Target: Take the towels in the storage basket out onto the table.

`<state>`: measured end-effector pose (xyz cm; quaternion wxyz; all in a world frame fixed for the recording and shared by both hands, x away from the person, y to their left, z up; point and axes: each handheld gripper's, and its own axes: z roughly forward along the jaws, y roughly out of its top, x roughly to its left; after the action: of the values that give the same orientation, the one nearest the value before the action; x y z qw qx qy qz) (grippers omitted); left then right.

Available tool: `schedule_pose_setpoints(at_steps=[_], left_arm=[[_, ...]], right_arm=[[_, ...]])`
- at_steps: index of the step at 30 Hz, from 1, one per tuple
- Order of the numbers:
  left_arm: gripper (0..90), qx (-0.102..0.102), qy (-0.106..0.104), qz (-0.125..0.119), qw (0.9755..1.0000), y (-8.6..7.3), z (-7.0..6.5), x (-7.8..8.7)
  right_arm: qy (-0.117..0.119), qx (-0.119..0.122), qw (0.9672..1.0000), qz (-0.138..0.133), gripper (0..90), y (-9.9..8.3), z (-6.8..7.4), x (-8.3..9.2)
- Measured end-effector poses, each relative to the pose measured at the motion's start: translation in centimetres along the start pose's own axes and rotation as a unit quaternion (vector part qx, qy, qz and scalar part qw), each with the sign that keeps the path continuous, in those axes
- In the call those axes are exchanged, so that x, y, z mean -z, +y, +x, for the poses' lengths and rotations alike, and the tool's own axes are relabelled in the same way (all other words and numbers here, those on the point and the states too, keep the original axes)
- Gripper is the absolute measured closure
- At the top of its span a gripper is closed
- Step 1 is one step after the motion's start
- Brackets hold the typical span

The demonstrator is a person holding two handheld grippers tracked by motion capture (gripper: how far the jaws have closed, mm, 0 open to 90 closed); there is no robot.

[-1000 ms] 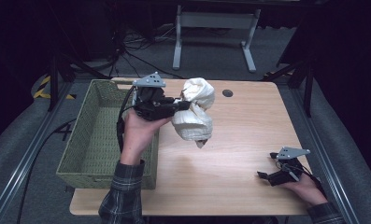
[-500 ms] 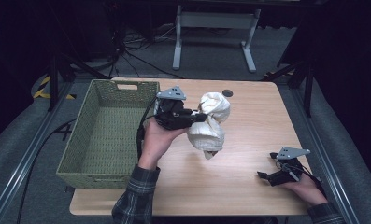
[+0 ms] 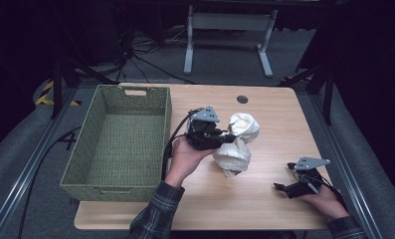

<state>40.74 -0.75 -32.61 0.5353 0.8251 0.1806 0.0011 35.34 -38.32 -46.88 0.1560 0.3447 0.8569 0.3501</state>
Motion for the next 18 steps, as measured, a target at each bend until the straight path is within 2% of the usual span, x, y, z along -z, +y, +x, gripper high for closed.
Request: schedule_pose_setpoints(at_steps=[2, 10, 13, 14, 16, 18], left_arm=[[82.0, -0.002, -0.001, 0.005, 1.0, -0.1, 0.0, -0.2], [82.0, -0.012, -0.006, 0.023, 0.9996, -1.5, -0.3, -3.7], [81.9, -0.021, -0.003, 0.039, 0.999, -2.1, -0.3, -5.0], [81.9, -0.021, -0.003, 0.039, 0.999, -2.1, -0.3, -5.0], [81.9, -0.028, 0.003, 0.055, 0.9981, -2.8, -0.2, -6.1], [81.8, -0.022, 0.002, 0.058, 0.9981, -3.3, -0.1, -6.8]], right_arm=[[0.0, 0.0, 1.0, 0.0, 0.3, 0.0, 0.0, 0.0], [-0.001, 0.002, 1.0, 0.0, 0.3, 0.0, 0.0, 0.0], [0.0, 0.001, 1.0, 0.0, 0.3, 0.0, 0.0, 0.0], [0.0, 0.002, 1.0, -0.001, 0.3, 0.0, 0.0, 0.0], [0.0, 0.0, 1.0, 0.0, 0.4, 0.0, 0.0, 0.0], [-0.001, 0.002, 1.0, 0.0, 0.3, 0.0, 0.0, 0.0]])
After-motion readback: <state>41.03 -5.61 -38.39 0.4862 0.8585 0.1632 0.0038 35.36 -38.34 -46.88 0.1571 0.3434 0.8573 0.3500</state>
